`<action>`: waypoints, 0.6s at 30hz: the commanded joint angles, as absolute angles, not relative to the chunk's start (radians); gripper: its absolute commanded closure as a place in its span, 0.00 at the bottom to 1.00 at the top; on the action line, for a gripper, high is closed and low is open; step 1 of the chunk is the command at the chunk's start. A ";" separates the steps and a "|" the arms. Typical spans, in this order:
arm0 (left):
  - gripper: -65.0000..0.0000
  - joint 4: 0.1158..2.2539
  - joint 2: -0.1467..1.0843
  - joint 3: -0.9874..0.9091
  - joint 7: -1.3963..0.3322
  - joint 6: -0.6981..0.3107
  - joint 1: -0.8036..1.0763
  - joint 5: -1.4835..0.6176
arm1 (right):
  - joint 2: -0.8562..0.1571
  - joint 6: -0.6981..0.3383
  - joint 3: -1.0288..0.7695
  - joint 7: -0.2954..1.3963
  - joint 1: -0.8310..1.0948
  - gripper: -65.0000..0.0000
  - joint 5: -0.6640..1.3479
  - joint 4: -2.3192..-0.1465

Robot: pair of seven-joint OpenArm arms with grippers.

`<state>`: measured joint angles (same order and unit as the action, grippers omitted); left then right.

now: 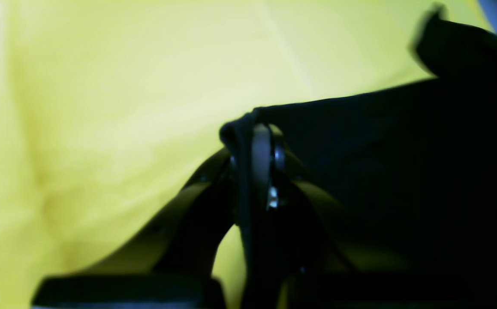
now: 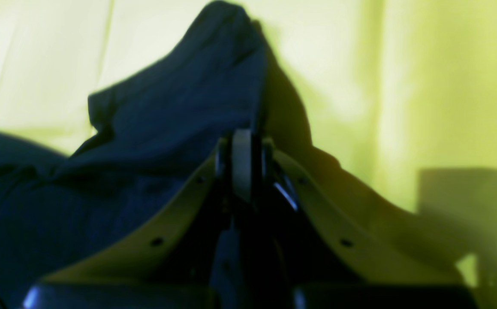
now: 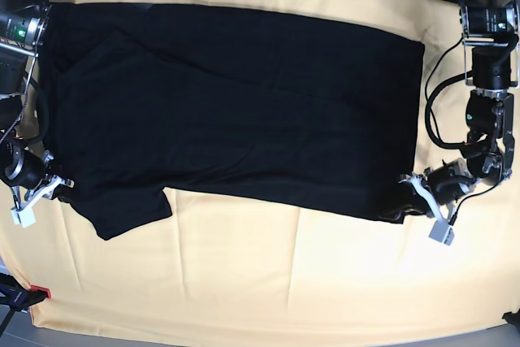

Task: Fold the T-shirt properly
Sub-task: 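Fold the gripped edge over onto the shirt body with both grippers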

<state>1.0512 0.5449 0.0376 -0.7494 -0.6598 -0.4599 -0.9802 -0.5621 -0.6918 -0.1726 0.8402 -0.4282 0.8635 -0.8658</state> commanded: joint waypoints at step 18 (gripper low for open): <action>1.00 1.116 0.703 0.027 -1.174 -0.698 -0.356 -1.484 | -0.746 -0.698 -0.168 0.843 -0.026 1.00 0.890 -1.458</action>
